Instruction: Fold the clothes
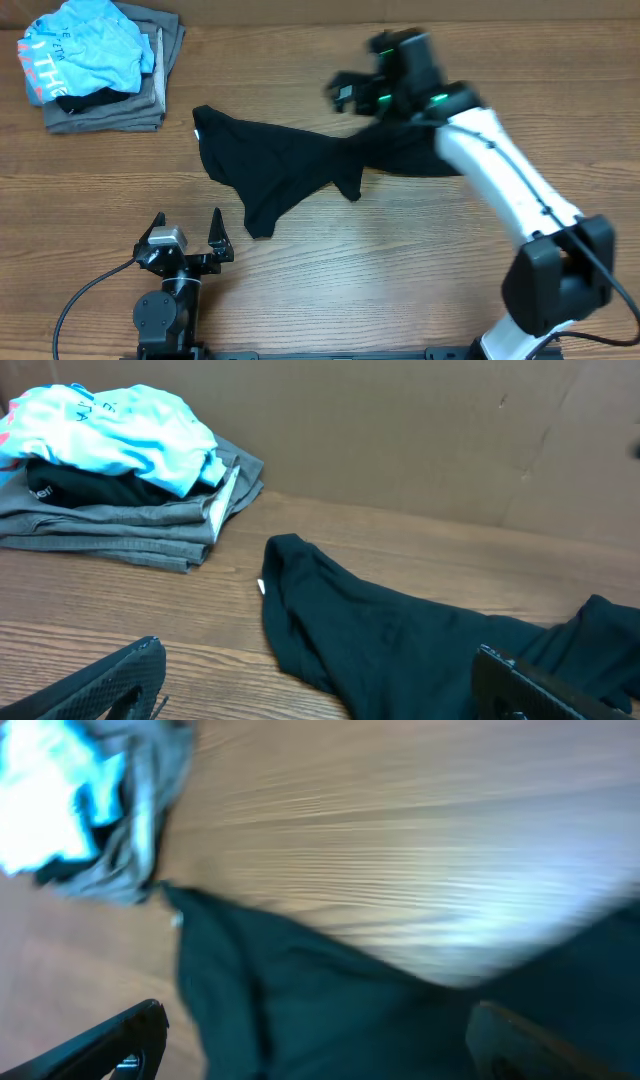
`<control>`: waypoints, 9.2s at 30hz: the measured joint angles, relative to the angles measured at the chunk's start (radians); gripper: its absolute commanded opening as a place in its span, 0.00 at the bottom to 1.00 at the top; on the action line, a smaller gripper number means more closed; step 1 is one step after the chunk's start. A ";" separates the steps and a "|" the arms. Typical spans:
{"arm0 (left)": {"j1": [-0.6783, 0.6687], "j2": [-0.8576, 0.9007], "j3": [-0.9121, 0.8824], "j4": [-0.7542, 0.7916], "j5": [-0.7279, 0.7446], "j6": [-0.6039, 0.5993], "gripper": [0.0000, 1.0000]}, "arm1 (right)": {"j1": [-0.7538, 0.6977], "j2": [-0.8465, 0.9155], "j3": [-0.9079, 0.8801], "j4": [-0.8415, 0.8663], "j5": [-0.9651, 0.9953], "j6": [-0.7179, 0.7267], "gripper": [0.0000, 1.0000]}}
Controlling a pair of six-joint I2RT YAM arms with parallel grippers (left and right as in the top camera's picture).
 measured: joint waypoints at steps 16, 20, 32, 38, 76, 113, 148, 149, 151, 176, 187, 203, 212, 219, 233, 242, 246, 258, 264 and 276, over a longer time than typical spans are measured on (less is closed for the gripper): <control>0.000 0.000 0.000 0.000 0.000 0.000 1.00 | -0.117 -0.001 -0.001 -0.216 -0.035 -0.006 1.00; 0.000 0.000 0.000 0.000 0.000 0.000 1.00 | -0.118 -0.001 -0.001 -0.200 0.014 0.051 1.00; 0.000 0.000 0.000 0.069 0.115 -0.035 1.00 | -0.118 0.027 -0.001 -0.187 0.176 0.218 1.00; 0.000 0.001 0.001 0.107 0.259 -0.059 1.00 | -0.118 0.090 -0.001 -0.172 0.186 0.227 1.00; -0.405 1.696 1.100 -0.937 0.059 -0.019 1.00 | -0.118 0.124 -0.001 -0.183 0.219 0.251 1.00; -0.405 1.857 1.158 -1.017 -0.198 -0.200 0.64 | -0.118 0.124 -0.001 -0.161 0.237 0.251 1.00; -0.483 1.857 1.185 -0.962 -0.236 -0.153 0.47 | -0.118 0.124 -0.001 -0.169 0.245 0.251 1.00; -0.483 1.857 1.185 -0.961 -0.236 -0.153 0.44 | -0.117 0.124 -0.001 -0.170 0.245 0.252 1.00; -0.483 1.857 1.185 -0.956 -0.236 -0.151 0.38 | -0.118 0.124 -0.001 -0.170 0.245 0.251 1.00; -0.483 1.865 1.442 -1.143 -0.236 -0.182 0.04 | -0.118 0.124 -0.001 -0.171 0.267 0.251 1.00; -0.459 1.792 1.603 -1.207 -0.364 -0.253 0.04 | -0.118 0.124 -0.001 -0.185 0.294 0.251 1.00; -0.255 1.501 1.605 -1.263 -0.467 -0.307 0.04 | -0.117 0.124 -0.001 -0.174 0.313 0.251 1.00; -0.255 1.407 1.605 -1.263 -0.468 -0.316 0.04 | -0.118 0.125 -0.001 -0.178 0.312 0.253 1.00; -0.255 1.380 1.605 -1.255 -0.502 -0.317 0.04 | -0.117 0.126 -0.001 -0.151 0.263 0.257 0.98; -0.255 1.333 1.677 -1.286 -0.625 -0.353 0.04 | -0.117 0.269 -0.001 -0.014 -0.030 0.259 0.98; -0.255 1.285 1.794 -1.286 -0.632 -0.357 0.04 | -0.077 0.273 -0.001 0.025 -0.135 0.259 0.98; -0.255 1.272 1.829 -1.286 -0.633 -0.357 0.04 | -0.043 0.273 -0.001 0.050 -0.213 0.259 0.97; -0.255 1.270 1.832 -1.286 -0.668 -0.356 0.04 | -0.009 0.273 -0.001 0.029 -0.349 0.256 1.00; -0.254 1.307 1.832 -1.255 -0.702 -0.357 0.04 | -0.015 0.273 -0.001 -0.050 -0.208 0.255 1.00; -0.074 1.687 1.839 -1.006 -0.734 -0.275 1.00 | -0.048 0.273 -0.001 -0.061 -0.142 0.255 1.00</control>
